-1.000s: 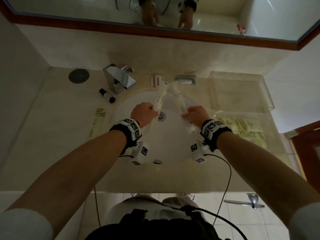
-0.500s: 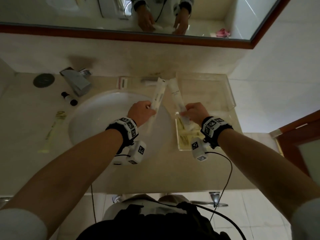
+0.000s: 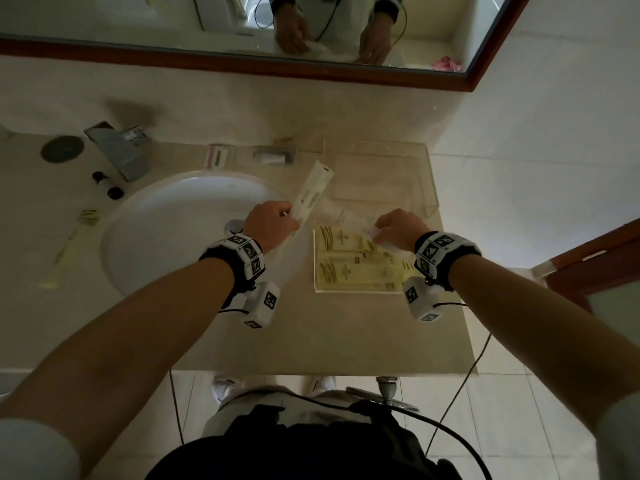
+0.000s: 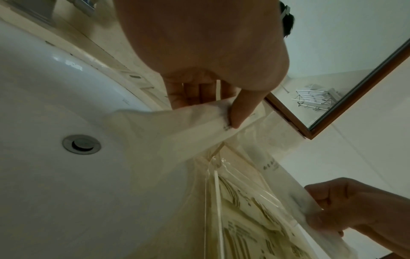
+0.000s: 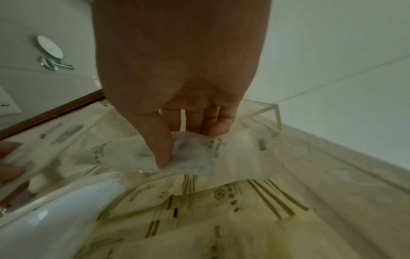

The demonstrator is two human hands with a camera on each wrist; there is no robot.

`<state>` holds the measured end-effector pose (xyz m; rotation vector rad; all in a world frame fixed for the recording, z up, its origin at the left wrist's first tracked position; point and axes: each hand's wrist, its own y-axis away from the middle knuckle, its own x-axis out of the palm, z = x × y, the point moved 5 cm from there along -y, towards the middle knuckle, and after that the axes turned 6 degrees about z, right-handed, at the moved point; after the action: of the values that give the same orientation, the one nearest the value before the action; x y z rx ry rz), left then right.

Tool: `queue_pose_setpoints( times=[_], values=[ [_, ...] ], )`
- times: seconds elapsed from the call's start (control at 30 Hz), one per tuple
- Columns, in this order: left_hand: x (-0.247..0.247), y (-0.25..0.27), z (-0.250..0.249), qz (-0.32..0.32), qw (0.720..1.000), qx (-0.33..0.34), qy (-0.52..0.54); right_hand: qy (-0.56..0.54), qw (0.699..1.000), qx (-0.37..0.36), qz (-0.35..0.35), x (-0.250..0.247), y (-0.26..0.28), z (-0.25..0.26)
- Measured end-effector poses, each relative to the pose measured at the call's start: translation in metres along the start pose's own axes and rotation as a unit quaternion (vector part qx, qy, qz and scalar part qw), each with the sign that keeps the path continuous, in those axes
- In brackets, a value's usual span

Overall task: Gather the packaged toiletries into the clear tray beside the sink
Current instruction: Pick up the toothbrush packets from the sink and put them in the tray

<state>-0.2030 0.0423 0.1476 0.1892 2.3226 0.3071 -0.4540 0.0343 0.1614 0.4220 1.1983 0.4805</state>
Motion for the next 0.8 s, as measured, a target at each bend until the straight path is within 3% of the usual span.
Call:
queue_pose_setpoints(
  times=[0.33, 0.53, 0.8],
  values=[
    [0.008, -0.005, -0.012, 0.024, 0.999, 0.028, -0.018, 0.171, 0.98, -0.03, 0.097, 0.028, 0.011, -0.003],
    [0.023, -0.005, -0.018, 0.049, 0.996, 0.048, -0.055, 0.21, 0.97, -0.034, 0.118, 0.045, 0.009, -0.017],
    [0.04, -0.005, -0.033, 0.068, 0.991, 0.075, -0.086, 0.171, 0.98, -0.009, 0.1, 0.057, 0.006, -0.039]
  ],
)
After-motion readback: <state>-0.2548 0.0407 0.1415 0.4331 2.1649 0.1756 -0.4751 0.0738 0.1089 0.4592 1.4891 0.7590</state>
